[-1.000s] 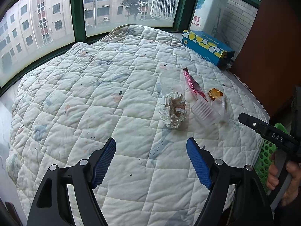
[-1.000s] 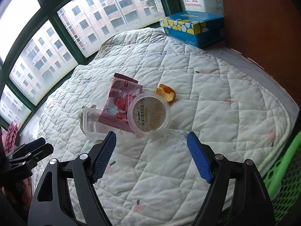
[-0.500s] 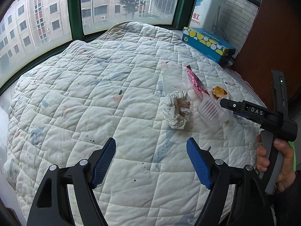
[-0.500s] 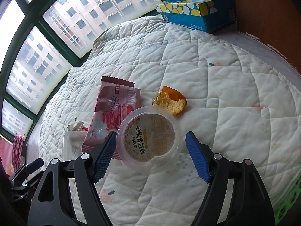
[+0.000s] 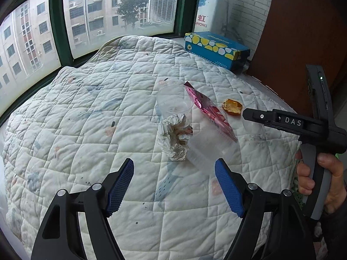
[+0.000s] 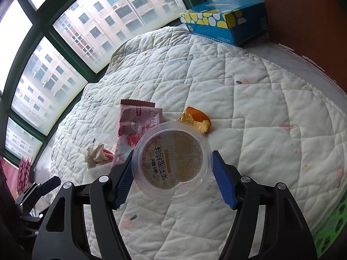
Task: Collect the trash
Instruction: 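Grasp the clear pudding cup with the right tool, then grasp the clear plastic tray with the left tool while the right tool holds the pudding cup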
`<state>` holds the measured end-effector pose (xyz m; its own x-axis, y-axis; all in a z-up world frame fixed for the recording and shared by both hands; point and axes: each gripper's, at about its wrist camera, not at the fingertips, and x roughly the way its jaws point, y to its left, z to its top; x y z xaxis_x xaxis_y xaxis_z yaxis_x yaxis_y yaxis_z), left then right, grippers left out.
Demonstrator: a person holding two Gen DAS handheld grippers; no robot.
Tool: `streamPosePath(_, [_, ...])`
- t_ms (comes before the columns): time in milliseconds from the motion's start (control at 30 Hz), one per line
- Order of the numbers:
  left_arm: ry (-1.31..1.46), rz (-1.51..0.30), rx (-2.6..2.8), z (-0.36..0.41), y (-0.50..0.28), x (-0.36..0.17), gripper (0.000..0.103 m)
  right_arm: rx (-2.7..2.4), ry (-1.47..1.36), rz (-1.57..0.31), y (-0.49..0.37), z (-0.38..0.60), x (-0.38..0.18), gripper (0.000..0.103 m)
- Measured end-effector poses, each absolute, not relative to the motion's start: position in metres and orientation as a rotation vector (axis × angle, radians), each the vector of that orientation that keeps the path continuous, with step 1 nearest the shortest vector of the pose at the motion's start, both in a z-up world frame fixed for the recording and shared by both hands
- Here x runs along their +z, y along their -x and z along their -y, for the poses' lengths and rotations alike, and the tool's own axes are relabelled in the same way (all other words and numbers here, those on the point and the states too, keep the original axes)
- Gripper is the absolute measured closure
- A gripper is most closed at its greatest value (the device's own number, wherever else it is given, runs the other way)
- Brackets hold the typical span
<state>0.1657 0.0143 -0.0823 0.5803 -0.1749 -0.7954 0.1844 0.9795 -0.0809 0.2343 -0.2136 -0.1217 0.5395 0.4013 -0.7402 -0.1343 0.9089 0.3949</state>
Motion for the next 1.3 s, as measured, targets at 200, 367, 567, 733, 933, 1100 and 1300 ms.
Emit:
streamPosePath(200, [-0.051, -0.937, -0.290, 0.001, -0.167, -0.088, 0.028, 0.309, -0.288, -0.884, -0.214, 0.228, -0.093, 0.036])
streamPosePath(367, [-0.068, -0.964, -0.346, 0.015, -0.169, -0.100, 0.028, 0.298, -0.301, -0.861, -0.197, 0.242, -0.080, 0.036])
streamPosePath(567, [-0.058, -0.966, -0.428, 0.028, -0.178, -0.105, 0.028, 0.290, -0.309, -0.830, -0.179, 0.253, -0.068, 0.036])
streamPosePath(733, [-0.037, -0.971, -0.497, 0.037, -0.192, -0.108, 0.028, 0.286, -0.310, -0.813, -0.171, 0.260, -0.063, 0.035])
streamPosePath(933, [-0.060, -0.976, -0.524, 0.044, -0.205, -0.113, 0.025, 0.275, -0.321, -0.805, -0.169, 0.269, -0.062, 0.035])
streamPosePath(1100, [-0.087, -0.989, -0.542, 0.048, -0.216, -0.119, 0.022, 0.265, -0.333, -0.811, -0.168, 0.274, -0.065, 0.035])
streamPosePath(1300, [-0.144, -0.985, -0.575, 0.055, -0.214, -0.122, 0.022, 0.260, -0.338, -0.809, -0.161, 0.280, -0.065, 0.035])
